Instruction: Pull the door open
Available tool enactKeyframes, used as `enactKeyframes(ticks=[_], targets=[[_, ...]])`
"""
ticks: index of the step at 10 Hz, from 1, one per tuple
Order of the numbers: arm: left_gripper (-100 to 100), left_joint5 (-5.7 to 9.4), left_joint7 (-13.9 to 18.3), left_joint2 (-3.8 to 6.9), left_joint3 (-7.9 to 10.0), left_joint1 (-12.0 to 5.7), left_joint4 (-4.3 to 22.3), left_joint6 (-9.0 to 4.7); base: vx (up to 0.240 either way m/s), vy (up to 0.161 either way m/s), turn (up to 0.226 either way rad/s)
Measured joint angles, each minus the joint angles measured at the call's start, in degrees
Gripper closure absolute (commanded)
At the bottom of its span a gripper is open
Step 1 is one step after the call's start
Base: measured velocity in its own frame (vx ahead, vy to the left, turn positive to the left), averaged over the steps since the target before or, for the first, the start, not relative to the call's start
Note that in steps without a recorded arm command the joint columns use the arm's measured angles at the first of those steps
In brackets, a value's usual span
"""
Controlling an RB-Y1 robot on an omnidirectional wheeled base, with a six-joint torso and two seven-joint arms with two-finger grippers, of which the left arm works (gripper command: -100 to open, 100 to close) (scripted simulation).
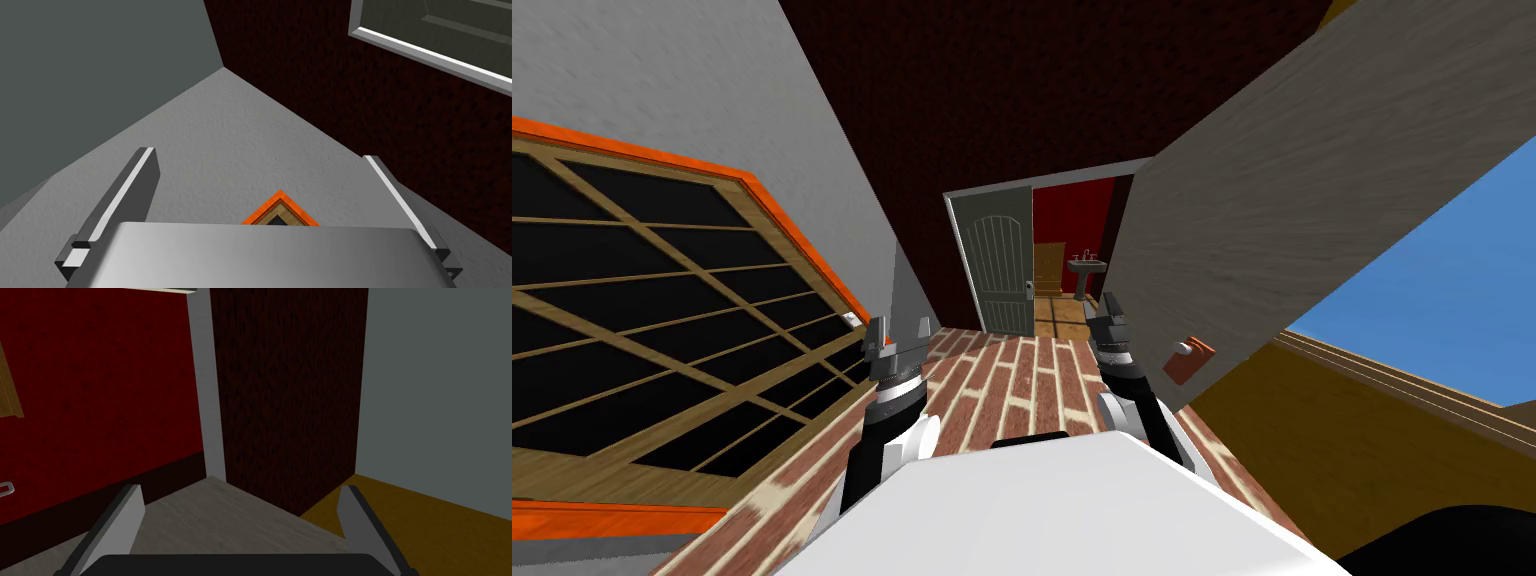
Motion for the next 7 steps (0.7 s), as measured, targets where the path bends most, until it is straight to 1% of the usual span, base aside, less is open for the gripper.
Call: enactKeyframes(ticks=[1,3,4,5,7], targets=[[-100,-0.02,0.1,0.46,-0.09,-0.09,0.8,0.18,0.149,-0.036,-0.053],[-100,-0.05,0.1,1.15,-0.05,-1.2,2.6,1.09,0.166,-0.038,-0.053],[-100,-0.01,0.1,1.61,0.08,-1.86,3.4,1.85,0.135,-0.046,-0.042],[-100,-0.13,0.0,1.8,-0.06,-2.47,4.8,2.01,0.129,-0.052,-0.069],[-100,-0.23,0.0,2.4,-0.09,-3.79,7.0,3.0,0.128,-0.048,-0.061]])
